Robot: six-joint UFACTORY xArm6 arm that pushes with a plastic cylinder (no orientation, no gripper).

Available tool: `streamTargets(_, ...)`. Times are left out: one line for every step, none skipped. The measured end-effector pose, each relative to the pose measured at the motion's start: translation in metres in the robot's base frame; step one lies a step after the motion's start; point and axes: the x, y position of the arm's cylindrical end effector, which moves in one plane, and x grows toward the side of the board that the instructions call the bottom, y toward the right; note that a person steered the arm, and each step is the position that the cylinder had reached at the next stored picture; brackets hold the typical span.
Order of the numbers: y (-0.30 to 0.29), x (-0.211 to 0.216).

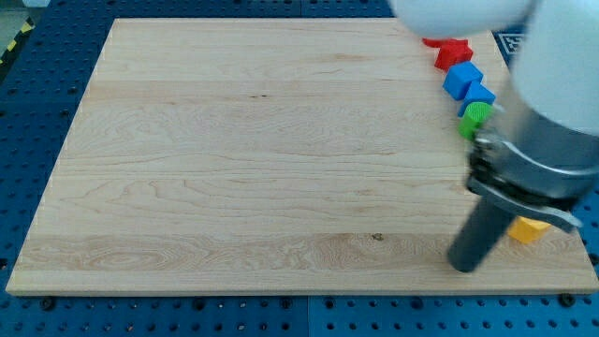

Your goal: Touch the right side of green star

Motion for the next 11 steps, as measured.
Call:
streamTargets(0.001,0.000)
streamTargets(0.008,0.003)
streamTargets(0.044,0.007)
streamTargets(0.084,0.007)
streamTargets(0.113,-0.003)
streamTargets(0.135,-0.035)
streamTargets(0.144,-0.077)
streamTargets(0.144,-0.133)
streamTargets(0.144,-0.150)
streamTargets(0.144,-0.150)
streamTargets(0.126,-0.150)
